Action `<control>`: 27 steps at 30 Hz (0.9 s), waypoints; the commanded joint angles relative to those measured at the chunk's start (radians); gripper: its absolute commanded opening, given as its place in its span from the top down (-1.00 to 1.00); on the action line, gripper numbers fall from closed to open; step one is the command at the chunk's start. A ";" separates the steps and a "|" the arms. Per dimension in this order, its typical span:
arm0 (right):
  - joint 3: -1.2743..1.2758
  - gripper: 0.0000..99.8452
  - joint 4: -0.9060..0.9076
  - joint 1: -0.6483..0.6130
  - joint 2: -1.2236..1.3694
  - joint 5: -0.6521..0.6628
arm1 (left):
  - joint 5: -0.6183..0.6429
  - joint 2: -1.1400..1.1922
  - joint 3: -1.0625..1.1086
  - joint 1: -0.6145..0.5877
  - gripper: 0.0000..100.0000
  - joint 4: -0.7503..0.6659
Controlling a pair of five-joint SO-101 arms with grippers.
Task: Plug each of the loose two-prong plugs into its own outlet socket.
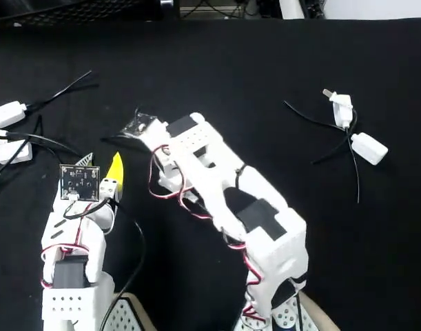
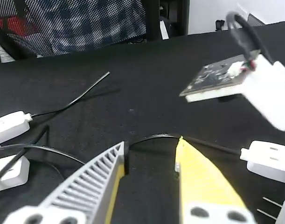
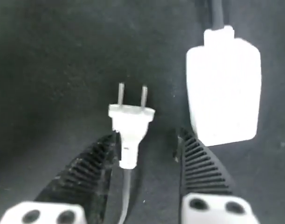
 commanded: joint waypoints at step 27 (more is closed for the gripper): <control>-0.061 0.96 0.026 0.072 0.137 0.008 | 0.008 -0.003 0.016 -0.012 0.63 -0.002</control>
